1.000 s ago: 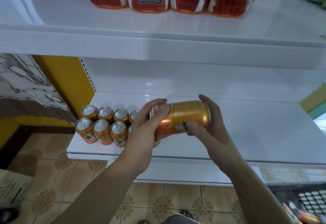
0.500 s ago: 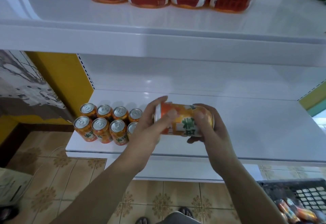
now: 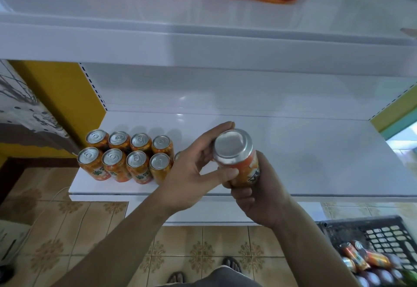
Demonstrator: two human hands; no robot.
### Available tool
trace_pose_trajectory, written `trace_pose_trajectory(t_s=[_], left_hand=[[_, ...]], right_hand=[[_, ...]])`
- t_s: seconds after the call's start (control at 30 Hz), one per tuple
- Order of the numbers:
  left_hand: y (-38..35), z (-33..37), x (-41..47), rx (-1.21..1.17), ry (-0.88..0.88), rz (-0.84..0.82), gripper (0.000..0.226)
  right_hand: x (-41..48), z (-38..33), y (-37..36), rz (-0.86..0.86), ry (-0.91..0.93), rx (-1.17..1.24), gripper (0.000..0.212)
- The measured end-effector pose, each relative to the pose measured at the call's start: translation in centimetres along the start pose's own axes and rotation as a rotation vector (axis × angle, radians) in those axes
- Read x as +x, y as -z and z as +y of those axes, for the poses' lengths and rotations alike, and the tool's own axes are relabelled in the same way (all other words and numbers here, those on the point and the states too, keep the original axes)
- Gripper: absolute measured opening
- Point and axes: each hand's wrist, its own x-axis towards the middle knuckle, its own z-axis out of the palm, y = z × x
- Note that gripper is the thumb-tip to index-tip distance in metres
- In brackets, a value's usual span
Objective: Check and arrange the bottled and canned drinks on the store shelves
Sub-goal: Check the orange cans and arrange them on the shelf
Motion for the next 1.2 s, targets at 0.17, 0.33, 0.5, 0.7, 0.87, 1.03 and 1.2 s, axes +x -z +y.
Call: trace_pose_trajectory(t_s=[0.17,0.33,0.5,0.7,0.87,1.03,1.2], left_hand=[[-1.7,-1.2,1.1,0.007,0.051,0.073,0.068],[-3.9,-1.5,2.3,0.033,0.064,0.158,0.071],[-5.2,-2.3,2.9,0.098,0.069,0.192,0.069],[-5.0,-5.8,3.1,0.332,0.331,0.315,0.054],[-5.7,-7.0,3.4,0.493,0.474,0.378,0.052],[-5.0,-7.2,3.2,0.653,0.54,0.442,0.05],[-3.6,-7.5,2.9,0.713,0.6,0.438,0.046]], right_hand=[[0.1,-1.0,2.2,0.137,0.04,-0.02,0.057],[0.9,-0.3,4.1,-0.075,-0.146,0.095,0.062],[1.5,-0.9,5.7,-0.058,-0.147,0.109,0.062],[2.9,-5.6,8.5,0.504,0.245,-0.739,0.05],[7.8,-8.1,9.2,0.536,0.367,-1.631,0.059],[13.1,-8.5,8.4,0.438,0.298,-1.924,0.057],[16.1,-8.0,7.7,0.449,0.243,-1.957,0.059]])
